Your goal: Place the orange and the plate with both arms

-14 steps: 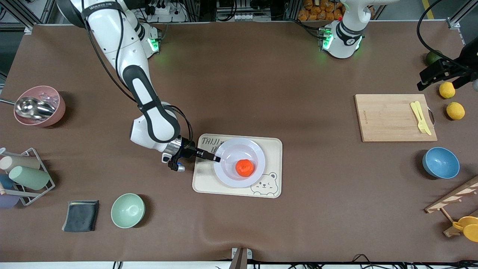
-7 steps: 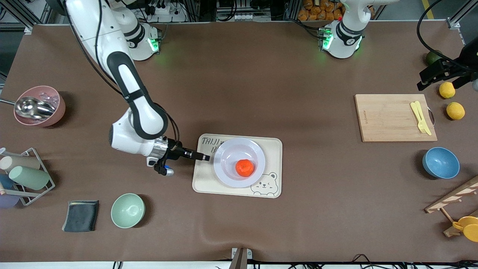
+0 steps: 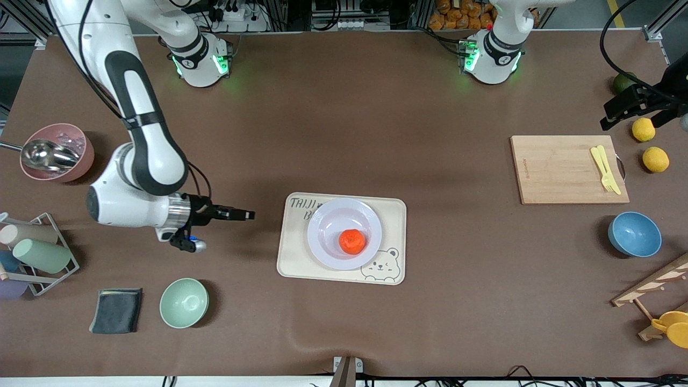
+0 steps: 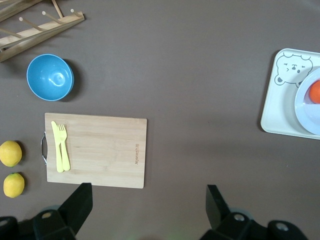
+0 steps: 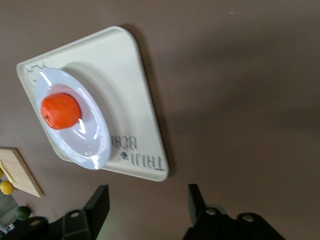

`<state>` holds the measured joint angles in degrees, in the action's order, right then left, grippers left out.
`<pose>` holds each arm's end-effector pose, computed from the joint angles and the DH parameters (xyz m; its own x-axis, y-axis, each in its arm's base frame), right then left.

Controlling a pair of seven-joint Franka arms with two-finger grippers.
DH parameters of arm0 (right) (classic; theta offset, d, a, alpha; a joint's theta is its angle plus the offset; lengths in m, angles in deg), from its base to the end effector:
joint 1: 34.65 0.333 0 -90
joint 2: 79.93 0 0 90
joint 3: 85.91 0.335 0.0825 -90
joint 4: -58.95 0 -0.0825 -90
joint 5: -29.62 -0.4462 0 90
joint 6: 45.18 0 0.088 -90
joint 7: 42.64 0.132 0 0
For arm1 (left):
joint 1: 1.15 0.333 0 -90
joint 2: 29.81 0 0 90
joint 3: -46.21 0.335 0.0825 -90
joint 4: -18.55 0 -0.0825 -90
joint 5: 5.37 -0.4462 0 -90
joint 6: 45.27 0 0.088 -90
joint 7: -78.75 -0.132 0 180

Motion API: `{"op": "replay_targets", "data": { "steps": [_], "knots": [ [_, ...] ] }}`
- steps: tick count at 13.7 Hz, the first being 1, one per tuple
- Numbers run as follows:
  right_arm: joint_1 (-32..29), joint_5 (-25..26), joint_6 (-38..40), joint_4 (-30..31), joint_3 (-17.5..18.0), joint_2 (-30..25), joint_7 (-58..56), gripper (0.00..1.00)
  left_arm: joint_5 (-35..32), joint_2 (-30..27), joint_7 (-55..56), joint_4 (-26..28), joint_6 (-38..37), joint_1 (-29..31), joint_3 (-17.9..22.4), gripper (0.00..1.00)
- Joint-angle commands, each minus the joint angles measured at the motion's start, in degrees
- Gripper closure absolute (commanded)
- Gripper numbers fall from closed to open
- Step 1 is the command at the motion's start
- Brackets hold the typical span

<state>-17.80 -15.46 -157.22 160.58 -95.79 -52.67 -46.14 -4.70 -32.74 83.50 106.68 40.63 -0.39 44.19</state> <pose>0.6741 0.1524 0.2451 0.9410 -0.1172 -0.3173 -0.2753 -0.8105 -0.5170 0.5924 -0.0152 0.6604 0.9981 0.0601 0.0113 0.0599 -0.9981 0.0108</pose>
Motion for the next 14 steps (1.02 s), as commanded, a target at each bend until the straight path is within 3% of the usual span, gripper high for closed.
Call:
{"op": "replay_targets", "data": {
  "steps": [1,4,6,9,14],
  "knots": [
    [-1.0,4.2,4.7,-1.1,-2.1,-1.1,0.7,0.18,1.4,-0.6,-0.2,0.1,-0.6,0.0,0.1,0.0],
    [-3.0,14.1,6.5,-1.4,-2.3,-3.3,0.5,0.06,1.4,-0.6,-0.4,0.2,-0.7,0.2,0.1,0.0],
    [-5.8,17.1,10.7,-3.9,-2.2,-3.5,-2.5,0.0,1.4,-0.6,-0.4,0.4,-0.9,0.3,0.1,0.0],
    [-9.1,18.2,14.2,-6.2,-2.3,-3.8,-7.9,0.0,1.4,-0.7,-0.4,0.2,-0.9,0.4,0.1,0.0],
    [-10.7,26.5,22.8,-14.5,-3.1,-4.4,-8.4,0.0,1.4,-1.3,-0.4,0.0,-0.9,0.0,0.0,0.0]
  ]
}}
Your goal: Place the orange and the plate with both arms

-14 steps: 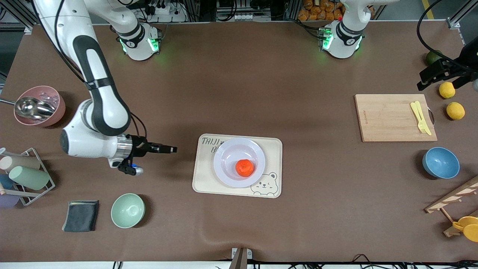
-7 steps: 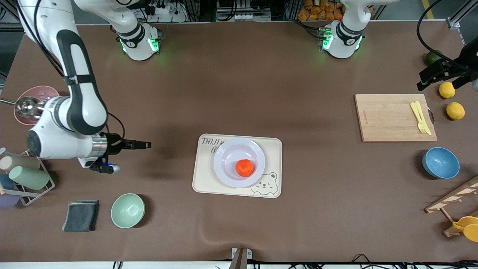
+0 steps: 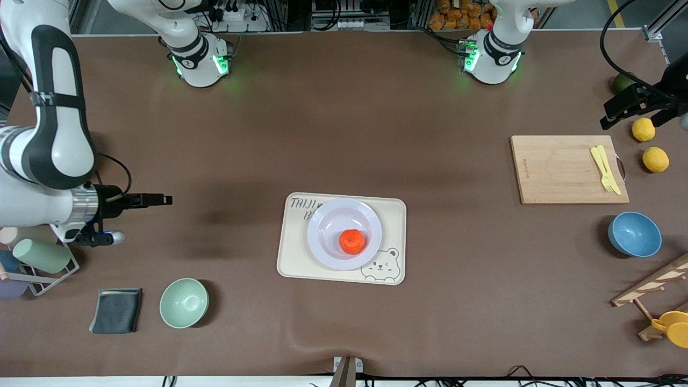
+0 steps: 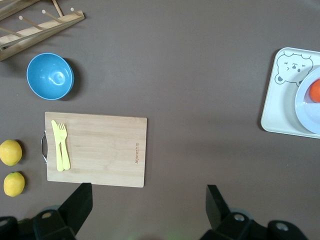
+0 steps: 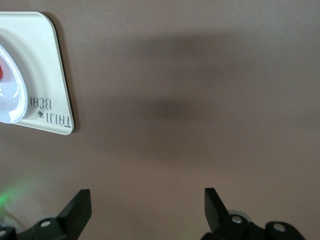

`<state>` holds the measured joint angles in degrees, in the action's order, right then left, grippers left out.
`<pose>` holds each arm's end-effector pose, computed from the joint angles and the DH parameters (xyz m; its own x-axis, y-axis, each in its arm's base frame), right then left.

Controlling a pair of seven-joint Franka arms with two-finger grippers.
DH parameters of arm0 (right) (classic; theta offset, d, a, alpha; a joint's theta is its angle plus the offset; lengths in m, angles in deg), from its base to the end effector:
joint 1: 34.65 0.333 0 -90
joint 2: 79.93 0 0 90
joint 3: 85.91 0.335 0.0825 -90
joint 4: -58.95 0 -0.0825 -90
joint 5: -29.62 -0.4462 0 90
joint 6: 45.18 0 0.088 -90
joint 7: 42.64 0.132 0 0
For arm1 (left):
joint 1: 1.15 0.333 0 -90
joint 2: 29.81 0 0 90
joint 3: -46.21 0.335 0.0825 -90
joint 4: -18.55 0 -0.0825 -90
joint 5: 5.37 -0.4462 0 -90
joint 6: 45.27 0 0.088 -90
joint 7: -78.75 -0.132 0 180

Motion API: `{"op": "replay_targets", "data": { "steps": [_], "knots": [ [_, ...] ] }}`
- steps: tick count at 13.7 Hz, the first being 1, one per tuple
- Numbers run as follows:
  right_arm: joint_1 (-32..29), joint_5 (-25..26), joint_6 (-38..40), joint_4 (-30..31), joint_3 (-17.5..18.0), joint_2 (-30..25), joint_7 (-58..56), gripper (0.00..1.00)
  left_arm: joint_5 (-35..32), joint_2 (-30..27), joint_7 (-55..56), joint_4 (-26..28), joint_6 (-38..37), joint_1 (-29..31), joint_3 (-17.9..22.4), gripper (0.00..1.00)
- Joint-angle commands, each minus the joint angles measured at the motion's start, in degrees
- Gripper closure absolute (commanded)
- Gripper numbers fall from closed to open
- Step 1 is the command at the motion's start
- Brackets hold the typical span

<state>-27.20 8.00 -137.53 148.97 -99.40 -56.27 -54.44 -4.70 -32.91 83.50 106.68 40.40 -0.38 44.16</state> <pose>0.6908 -0.0097 0.3588 0.9531 0.0665 -0.2952 -0.0322 -0.9477 -0.3175 0.5909 -0.0154 0.6618 0.9982 0.0597 0.0103 0.0596 -0.9982 0.0106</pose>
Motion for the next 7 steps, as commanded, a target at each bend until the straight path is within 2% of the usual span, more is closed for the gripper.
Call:
{"op": "replay_targets", "data": {
  "steps": [1,5,6,7],
  "knots": [
    [-1.7,3.4,4.3,-4.0,0.5,-1.0,-0.1,0.0,1.4,-1.1,-0.4,0.1,-0.7,0.0,0.0,0.0],
    [-7.3,4.5,4.3,-5.8,2.6,-3.8,-3.7,0.0,1.4,-1.2,-0.4,-0.2,-0.7,0.0,-0.5,0.0],
    [-8.6,5.6,4.5,-5.9,3.4,-4.1,-3.8,0.0,1.4,-1.2,-0.5,-0.2,-0.7,0.1,-0.5,0.0],
    [-10.2,9.3,4.4,-5.9,5.7,-5.5,-3.9,0.0,1.4,-1.3,-1.2,-0.2,-0.9,0.2,-0.5,0.0]
  ]
}}
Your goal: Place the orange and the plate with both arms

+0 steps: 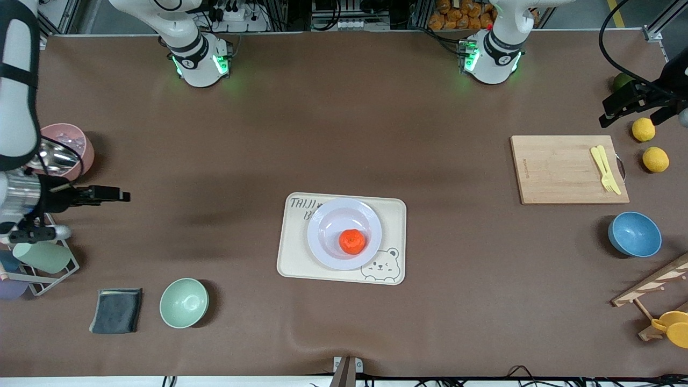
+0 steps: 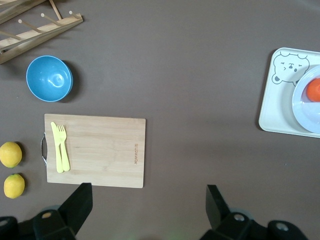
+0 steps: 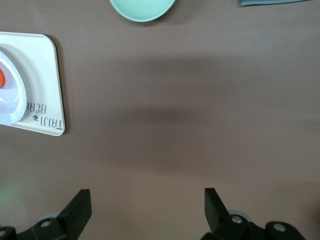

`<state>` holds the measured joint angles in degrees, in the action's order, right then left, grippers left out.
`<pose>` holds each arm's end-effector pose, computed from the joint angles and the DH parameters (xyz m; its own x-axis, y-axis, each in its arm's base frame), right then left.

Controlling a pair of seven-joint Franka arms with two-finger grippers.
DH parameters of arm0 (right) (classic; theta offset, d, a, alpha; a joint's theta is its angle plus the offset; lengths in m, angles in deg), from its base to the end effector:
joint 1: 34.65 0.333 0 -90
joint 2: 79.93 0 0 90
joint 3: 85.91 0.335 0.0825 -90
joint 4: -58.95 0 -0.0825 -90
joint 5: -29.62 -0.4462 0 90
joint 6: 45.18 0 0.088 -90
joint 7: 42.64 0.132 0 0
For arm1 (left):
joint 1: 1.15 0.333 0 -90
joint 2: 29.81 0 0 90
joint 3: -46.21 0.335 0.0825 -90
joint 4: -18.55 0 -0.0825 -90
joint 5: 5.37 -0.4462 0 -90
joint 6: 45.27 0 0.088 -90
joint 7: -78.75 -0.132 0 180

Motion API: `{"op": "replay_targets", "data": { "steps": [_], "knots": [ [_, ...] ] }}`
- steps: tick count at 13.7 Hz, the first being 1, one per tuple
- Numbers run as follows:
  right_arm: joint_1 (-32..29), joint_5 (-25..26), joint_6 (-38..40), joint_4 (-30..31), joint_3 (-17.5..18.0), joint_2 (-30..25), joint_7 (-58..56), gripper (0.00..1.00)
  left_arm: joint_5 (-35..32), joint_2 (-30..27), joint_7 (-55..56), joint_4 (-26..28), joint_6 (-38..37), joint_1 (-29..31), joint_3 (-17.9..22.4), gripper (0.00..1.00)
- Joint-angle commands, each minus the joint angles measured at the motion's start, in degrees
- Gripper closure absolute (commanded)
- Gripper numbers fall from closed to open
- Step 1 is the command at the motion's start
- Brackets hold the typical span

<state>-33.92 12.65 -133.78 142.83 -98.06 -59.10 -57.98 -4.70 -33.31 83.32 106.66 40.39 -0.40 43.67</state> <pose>0.6941 -0.0824 0.4396 0.9768 0.0660 -0.2038 0.0078 -0.9617 -0.2741 0.5884 -0.0209 0.6661 0.9987 0.0477 0.0175 0.0475 -0.9988 0.0104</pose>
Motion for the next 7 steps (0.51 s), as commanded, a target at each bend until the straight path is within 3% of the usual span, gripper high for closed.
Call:
{"op": "replay_targets", "data": {
  "steps": [1,2,7],
  "knots": [
    [-5.4,8.7,0.4,0.2,7.9,-4.5,0.0,0.0,1.4,-1.2,-1.8,-0.1,-2.1,0.2,0.0,0.0],
    [-6.3,10.4,0.5,0.5,10.0,-6.6,0.4,0.0,1.2,-1.3,-1.9,-0.2,-2.1,0.2,0.0,0.0],
    [-6.2,10.9,4.7,0.8,11.2,-13.9,2.7,0.0,0.7,-0.8,-1.8,-1.4,-2.3,0.0,0.1,0.0]
  ]
}}
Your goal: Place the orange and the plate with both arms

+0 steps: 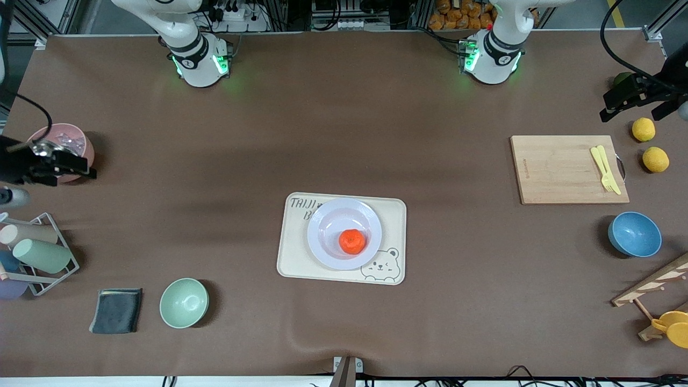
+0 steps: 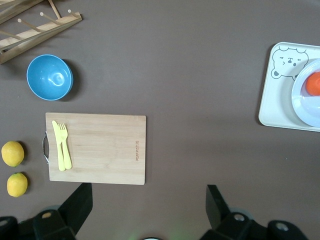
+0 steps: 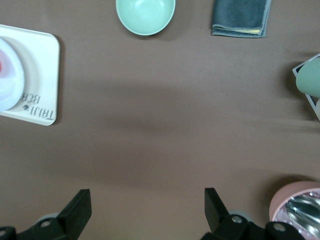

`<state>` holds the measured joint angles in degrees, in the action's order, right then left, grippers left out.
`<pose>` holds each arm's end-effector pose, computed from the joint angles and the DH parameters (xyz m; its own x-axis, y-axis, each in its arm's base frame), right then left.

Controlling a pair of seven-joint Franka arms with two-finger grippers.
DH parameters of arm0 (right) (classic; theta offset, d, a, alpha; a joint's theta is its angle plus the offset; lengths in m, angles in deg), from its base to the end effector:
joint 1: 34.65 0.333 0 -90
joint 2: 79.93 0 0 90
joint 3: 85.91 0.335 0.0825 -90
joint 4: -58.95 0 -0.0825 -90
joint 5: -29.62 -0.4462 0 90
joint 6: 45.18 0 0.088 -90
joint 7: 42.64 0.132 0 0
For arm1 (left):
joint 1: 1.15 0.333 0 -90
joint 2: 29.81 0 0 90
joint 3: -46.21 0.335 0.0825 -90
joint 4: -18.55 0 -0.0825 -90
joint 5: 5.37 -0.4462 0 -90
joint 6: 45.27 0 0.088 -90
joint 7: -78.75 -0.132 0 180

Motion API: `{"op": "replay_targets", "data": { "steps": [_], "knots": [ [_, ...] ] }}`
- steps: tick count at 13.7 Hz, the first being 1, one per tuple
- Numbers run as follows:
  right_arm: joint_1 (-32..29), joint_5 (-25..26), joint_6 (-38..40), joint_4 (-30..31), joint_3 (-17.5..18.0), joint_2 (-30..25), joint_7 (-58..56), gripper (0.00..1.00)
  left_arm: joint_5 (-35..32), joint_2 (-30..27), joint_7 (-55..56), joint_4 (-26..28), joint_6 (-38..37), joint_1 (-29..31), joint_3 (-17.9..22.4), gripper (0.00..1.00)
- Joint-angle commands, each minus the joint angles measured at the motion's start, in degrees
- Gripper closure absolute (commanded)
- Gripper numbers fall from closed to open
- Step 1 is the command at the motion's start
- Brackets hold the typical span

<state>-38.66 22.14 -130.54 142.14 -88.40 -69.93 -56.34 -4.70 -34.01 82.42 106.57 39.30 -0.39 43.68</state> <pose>0.6568 -0.0545 0.5645 0.9856 0.1342 -0.1026 0.1179 -0.9815 -0.1511 0.5819 -0.0206 0.6723 0.9994 0.0321 0.0125 0.0320 -0.9994 0.0092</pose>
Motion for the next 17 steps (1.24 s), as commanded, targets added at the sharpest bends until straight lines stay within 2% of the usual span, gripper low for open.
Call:
{"op": "replay_targets", "data": {
  "steps": [1,6,9,12,17],
  "knots": [
    [-1.1,1.5,2.0,1.5,1.3,-4.1,1.0,0.0,0.6,-0.1,-0.3,-2.1,-1.2,0.0,0.2,0.0],
    [-0.8,3.5,3.1,1.9,1.3,-8.7,1.0,0.0,0.6,0.4,-0.1,-2.6,-1.2,0.2,0.3,0.0],
    [-1.4,9.2,1.8,1.3,5.6,-9.6,1.7,0.0,0.7,0.4,-0.1,-2.7,-1.7,0.1,0.2,0.0],
    [-1.1,9.2,2.4,0.4,6.3,-9.6,5.4,0.0,0.6,0.3,-0.1,-2.6,-1.9,0.3,0.2,0.0],
    [-1.7,8.8,1.8,0.1,6.4,-9.3,5.4,0.0,0.6,0.4,-0.2,-2.6,-2.4,0.3,0.2,0.0]
  ]
}}
